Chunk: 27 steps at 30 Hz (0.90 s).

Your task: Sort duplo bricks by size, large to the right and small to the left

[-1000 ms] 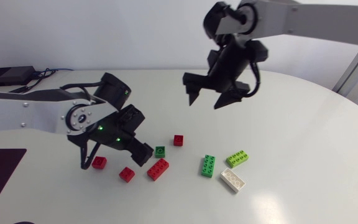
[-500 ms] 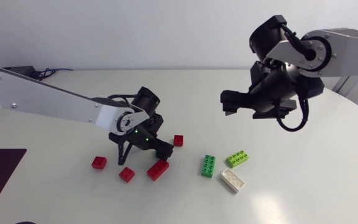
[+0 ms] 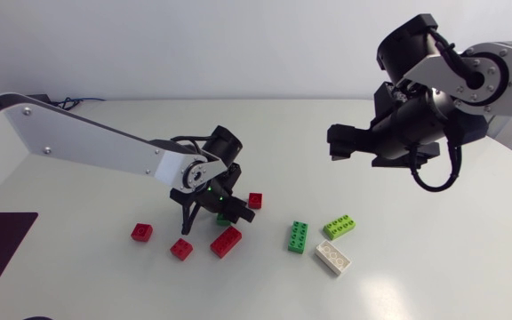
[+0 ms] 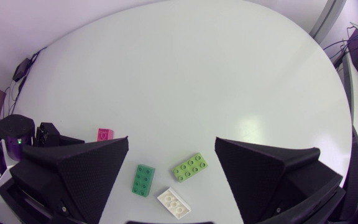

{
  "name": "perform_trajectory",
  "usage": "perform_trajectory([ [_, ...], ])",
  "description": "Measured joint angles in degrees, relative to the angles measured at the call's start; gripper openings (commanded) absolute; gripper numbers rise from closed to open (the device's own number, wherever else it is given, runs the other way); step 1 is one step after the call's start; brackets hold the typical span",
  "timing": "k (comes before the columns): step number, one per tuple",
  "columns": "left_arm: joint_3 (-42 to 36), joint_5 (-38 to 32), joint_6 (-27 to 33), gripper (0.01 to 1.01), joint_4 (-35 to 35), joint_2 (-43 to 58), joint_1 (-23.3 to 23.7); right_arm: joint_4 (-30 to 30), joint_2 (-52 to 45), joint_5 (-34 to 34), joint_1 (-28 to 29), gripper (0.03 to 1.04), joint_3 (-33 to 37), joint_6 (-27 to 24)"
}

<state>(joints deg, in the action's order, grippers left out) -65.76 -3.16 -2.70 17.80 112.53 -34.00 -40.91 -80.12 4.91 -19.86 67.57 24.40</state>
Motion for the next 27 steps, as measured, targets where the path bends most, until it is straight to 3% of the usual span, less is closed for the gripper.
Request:
perform_trajectory([
  [11, 2.93, -0.31, 0.04, 0.330, 0.50, -1.99, 1.88, 0.17, 1.14, -0.20, 0.00, 1.00, -1.07, 0.00],
  [19, 10.51, -0.33, 3.13, 0.328, 1.33, -9.49, 9.38, 0.20, 1.22, -0.22, -1.03, 1.00, -1.22, 0.00],
  [24, 16.13, -0.31, 7.65, 0.331, 1.42, -16.11, 16.50, 0.20, 1.20, -0.22, -2.36, 1.00, -1.22, 0.02],
  [26, 18.05, -0.31, 9.16, 0.393, 1.29, -17.77, 19.78, 0.20, 1.20, -0.24, -2.73, 1.00, -1.22, 0.02],
  [27, 18.86, -0.31, 9.62, 0.543, 1.03, -18.18, 21.16, 0.20, 1.16, -0.35, -2.86, 1.00, -1.22, 0.02],
])
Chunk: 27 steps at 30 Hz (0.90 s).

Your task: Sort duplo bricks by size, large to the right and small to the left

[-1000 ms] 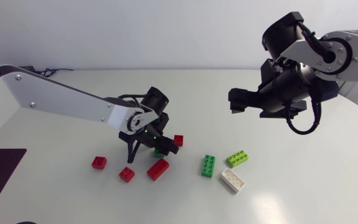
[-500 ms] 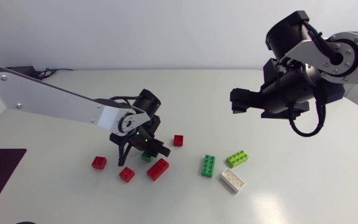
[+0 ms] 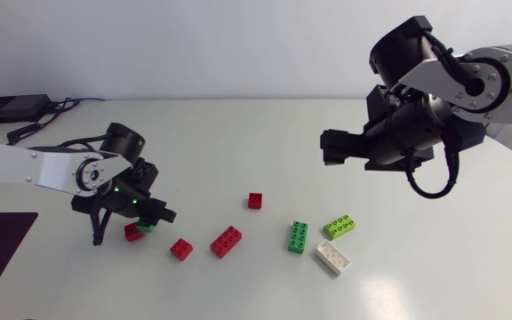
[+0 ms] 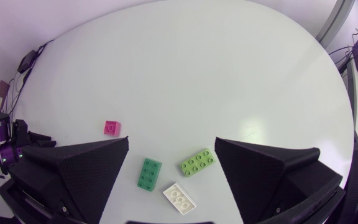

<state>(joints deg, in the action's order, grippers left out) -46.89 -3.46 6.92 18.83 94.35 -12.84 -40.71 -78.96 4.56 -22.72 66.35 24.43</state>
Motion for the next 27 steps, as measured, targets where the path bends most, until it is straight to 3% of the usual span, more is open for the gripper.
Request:
perform_trajectory([
  [2, 1.36, 0.00, 0.87, 0.903, -0.35, -0.55, 2.03, 0.00, 0.00, -0.02, -0.20, 1.00, 0.00, 0.00],
  [3, 1.79, 0.00, 1.05, 0.974, -0.57, -0.61, 2.54, 0.00, 0.00, -0.02, -0.22, 1.00, 0.00, 0.02],
  [11, -1.07, 0.24, 0.90, 0.974, -1.29, -0.76, 0.24, 0.00, 0.00, -0.02, -0.22, 1.00, 0.02, 0.00],
  [20, -18.91, 1.84, -3.63, 0.974, -0.59, 6.95, -14.12, -0.02, 0.02, -0.02, 0.61, 1.00, 0.00, 0.02],
  [27, -23.54, 2.16, -4.68, 0.974, 0.50, 16.61, -23.28, -0.02, 0.02, 0.00, 1.38, 1.00, 0.00, 0.00],
])
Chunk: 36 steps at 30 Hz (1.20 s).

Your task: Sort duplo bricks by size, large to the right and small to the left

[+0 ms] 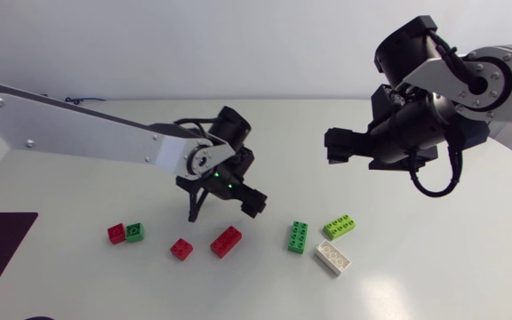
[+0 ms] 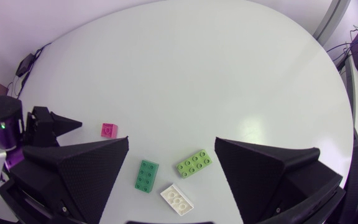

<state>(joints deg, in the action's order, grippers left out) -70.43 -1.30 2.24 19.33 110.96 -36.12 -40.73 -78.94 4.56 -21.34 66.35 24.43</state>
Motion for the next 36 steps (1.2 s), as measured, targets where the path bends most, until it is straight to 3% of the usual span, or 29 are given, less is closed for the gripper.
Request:
perform_trajectory([
  [9, -5.68, 0.44, -0.61, 0.966, 0.39, 5.86, -1.88, 0.00, 0.00, -0.02, 0.35, 1.00, 0.00, 0.00],
  [13, -7.69, 0.46, -0.63, 0.861, 0.55, 6.40, -1.88, 0.00, 0.04, -0.02, 0.74, 1.00, -0.09, 0.00],
  [21, -12.59, 1.33, -1.51, 0.820, 8.70, 8.81, -1.88, -0.02, 0.72, -0.02, 0.74, 1.00, -0.15, 0.00],
  [31, -20.31, 1.33, -1.90, 0.344, 14.99, 13.62, -1.88, -0.20, 1.70, -0.02, 0.74, 1.00, -1.07, 0.00],
  [36, -21.53, 1.33, -1.90, 0.326, 15.23, 14.99, -1.77, -0.24, 2.27, -0.02, 0.81, 1.00, -1.11, 0.00],
])
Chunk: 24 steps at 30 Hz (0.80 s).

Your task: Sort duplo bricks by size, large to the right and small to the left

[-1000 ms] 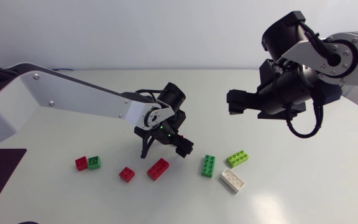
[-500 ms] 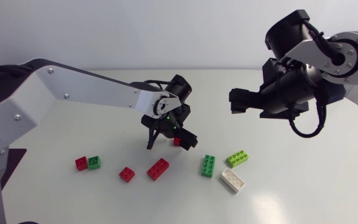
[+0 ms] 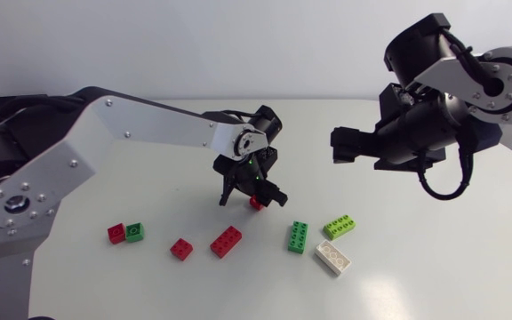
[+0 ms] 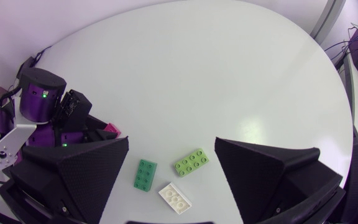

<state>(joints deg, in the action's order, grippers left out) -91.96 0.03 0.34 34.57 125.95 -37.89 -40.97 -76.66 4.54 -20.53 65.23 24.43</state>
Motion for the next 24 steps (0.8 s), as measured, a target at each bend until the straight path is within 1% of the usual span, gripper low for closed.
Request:
perform_trajectory([
  [6, -0.04, 0.22, 0.02, 0.313, 0.74, 0.02, 0.57, -0.22, 0.33, 0.00, 0.00, 1.00, 0.00, 0.00],
  [10, 2.93, 0.20, 0.11, 0.313, 0.59, -2.05, 1.86, -0.24, 0.44, -0.02, -0.02, 1.00, 0.00, 0.00],
  [15, 11.37, 0.17, 1.44, 0.313, 0.61, -8.55, 5.81, -0.24, 0.46, -0.04, -0.13, 1.00, 0.00, 0.00],
  [18, 17.44, 0.17, 2.84, 0.313, 0.20, -14.62, 9.22, -0.24, 0.44, -0.13, -0.66, 1.00, 0.00, 0.00],
  [21, 23.98, 0.17, 3.89, 0.313, -2.14, -21.99, 13.51, -0.22, 0.44, -1.16, -1.79, 1.00, 0.00, 0.04],
  [24, 31.23, 0.15, 4.83, 0.313, -6.45, -29.31, 18.27, -0.20, 0.22, -1.36, -3.06, 1.00, 0.00, 0.15],
])
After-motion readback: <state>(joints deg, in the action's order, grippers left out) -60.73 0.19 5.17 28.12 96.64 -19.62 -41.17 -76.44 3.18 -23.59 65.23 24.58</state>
